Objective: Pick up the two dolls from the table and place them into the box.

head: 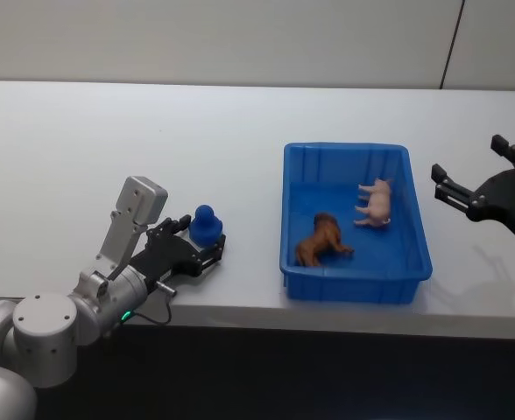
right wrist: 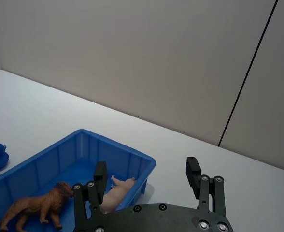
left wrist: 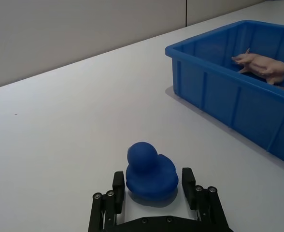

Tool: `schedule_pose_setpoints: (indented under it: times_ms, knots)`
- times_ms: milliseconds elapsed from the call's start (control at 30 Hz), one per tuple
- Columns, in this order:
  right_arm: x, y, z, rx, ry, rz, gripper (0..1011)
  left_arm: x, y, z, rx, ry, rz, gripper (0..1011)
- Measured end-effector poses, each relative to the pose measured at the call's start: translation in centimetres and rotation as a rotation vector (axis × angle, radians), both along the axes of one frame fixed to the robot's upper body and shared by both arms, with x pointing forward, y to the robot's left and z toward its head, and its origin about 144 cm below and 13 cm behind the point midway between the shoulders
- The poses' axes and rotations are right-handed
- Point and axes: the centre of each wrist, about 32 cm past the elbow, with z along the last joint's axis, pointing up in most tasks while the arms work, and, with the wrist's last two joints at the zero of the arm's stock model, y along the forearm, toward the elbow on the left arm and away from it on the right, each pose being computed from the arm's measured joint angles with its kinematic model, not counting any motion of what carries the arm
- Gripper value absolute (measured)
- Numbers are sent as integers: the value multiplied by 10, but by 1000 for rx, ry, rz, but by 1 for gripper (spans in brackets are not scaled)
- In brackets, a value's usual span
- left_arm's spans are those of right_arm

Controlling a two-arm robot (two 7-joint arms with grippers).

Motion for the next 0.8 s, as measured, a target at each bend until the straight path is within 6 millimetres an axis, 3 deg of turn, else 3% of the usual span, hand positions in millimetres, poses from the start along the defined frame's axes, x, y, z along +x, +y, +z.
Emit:
schedule_pose_setpoints:
  times_ms: [67,133,233,800]
  knots:
    - [0,0,0,0,0,0,1001,0,0,-1,-1,0,-2,756]
    - [0,0,0,0,0,0,1001,1,1,-2,-1,0,-4,654]
    - [0,0,0,0,0,0,1001,1,1,-3,-2,-1,-7,578]
    - [0,0,0,0,0,0,1001,5,-2,1,-1,-23,-31,448]
